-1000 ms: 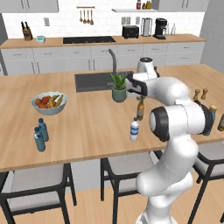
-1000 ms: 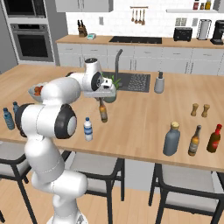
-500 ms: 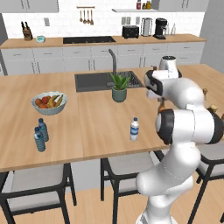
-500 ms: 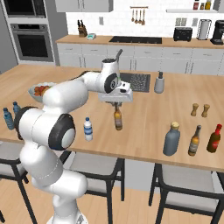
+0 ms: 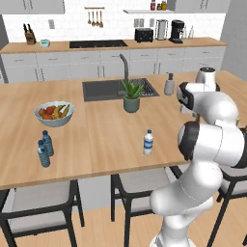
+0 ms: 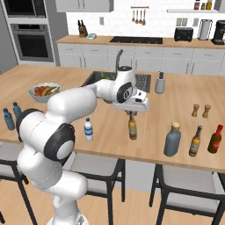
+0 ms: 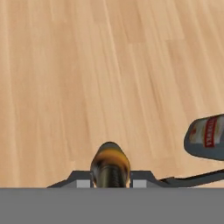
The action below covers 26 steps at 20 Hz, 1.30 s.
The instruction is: Move the plastic bottles in the middle to the plastics group, and the glass bottles in the middle to the glass group.
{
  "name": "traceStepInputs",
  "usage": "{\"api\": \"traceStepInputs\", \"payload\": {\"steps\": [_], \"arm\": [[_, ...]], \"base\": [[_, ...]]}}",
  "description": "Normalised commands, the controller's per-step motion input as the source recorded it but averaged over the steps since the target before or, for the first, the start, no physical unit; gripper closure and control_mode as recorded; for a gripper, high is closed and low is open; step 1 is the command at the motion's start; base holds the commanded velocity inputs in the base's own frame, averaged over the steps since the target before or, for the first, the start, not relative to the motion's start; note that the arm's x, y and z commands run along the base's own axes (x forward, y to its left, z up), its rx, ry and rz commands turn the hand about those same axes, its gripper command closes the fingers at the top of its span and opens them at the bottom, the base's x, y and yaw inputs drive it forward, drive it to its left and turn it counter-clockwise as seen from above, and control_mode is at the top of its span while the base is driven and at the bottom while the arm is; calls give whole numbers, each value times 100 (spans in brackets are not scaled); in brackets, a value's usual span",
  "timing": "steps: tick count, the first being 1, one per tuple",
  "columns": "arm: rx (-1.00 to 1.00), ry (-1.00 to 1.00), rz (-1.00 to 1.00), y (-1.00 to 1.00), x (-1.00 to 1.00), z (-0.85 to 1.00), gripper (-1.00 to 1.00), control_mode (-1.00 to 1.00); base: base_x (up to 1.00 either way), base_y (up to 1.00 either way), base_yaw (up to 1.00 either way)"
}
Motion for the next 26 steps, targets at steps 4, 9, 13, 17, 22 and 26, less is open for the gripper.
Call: {"api": "traceStepInputs", "payload": {"steps": [4,9,13,17,22,26], "arm": [[0,2,-5,-53,17,-12,100,-100],[0,0,0,-38,29,-8,100,-100],[0,0,0,-48,1,-10,100,-100],[0,0,0,-50,0,-5,100,-100],[0,1,0,-37,2,-14,100,-100],[0,5,0,-12,0,-31,100,-100]], "base": [[0,0,0],[0,0,0],[0,0,0],[0,0,0],[0,0,0],[0,0,0]]}}
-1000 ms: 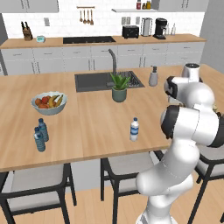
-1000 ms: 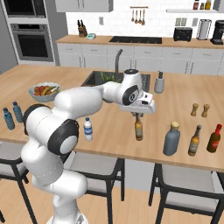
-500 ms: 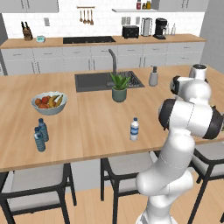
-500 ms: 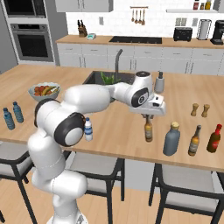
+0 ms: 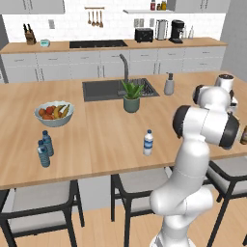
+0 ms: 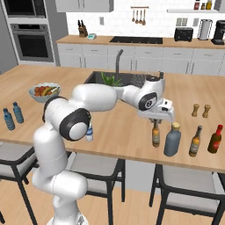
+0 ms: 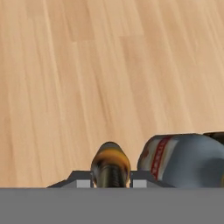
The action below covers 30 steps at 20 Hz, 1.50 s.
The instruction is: Move the plastic bottles in the middle to the plastics group, and the glass bottles in the middle to the glass group.
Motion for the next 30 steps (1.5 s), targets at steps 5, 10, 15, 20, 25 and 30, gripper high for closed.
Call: {"api": "traceStepInputs", "payload": {"steps": [5,10,15,20,25,30], "arm": [[1,8,0,-1,3,-37,100,-100],[2,0,0,-10,1,-33,100,-100],[1,0,0,-19,0,-35,100,-100],[0,0,0,-4,0,-37,-100,-100],[0,0,1,7,-2,-30,-100,-100],[0,0,1,12,-2,-26,-100,-100]], "base": [[0,0,0],[0,0,0],[0,0,0],[0,0,0],[0,0,0],[0,0,0]]}}
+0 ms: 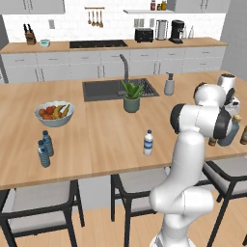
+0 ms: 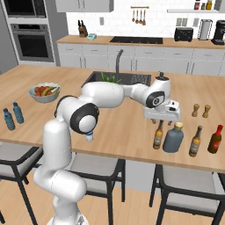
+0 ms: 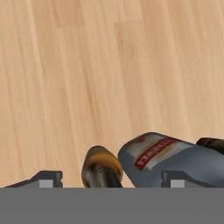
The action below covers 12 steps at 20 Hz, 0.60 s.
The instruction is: Move the plastic bottles in the middle to the plastics group, and the glass bottles in the middle to the glass group.
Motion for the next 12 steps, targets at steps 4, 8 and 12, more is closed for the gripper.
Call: {"api": "traceStepInputs", "payload": {"steps": [4,8,12], "arm": [[0,0,3,10,0,-15,-100,-100],[0,0,6,10,0,-2,-100,-100],[0,0,6,7,0,9,-100,-100]], "base": [[0,0,0],[0,0,0],[0,0,0]]}}
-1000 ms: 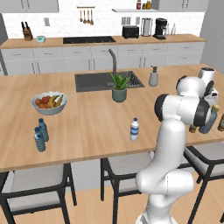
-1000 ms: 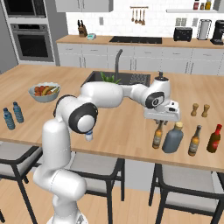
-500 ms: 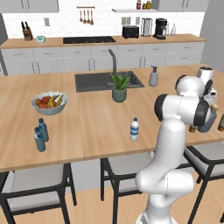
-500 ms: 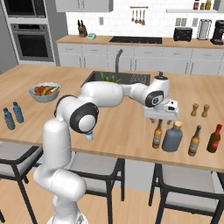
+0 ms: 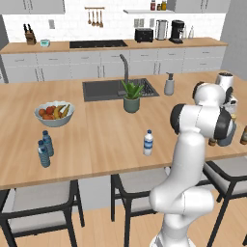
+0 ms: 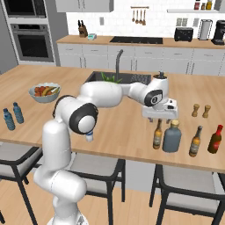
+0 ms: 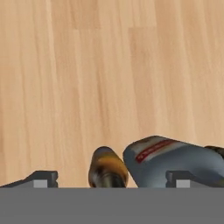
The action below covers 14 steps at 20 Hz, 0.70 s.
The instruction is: Move the plastic bottles in the middle to the plastics group, and the glass bottles in the middle to the glass group.
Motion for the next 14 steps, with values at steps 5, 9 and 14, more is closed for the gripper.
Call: {"api": "traceStepInputs", "payload": {"steps": [5,9,14], "arm": [[0,-7,2,7,-7,46,-100,-100],[0,-11,0,20,-31,50,-100,-100],[0,-3,4,57,-41,20,-100,-100]], "base": [[0,0,0],[0,0,0],[0,0,0]]}}
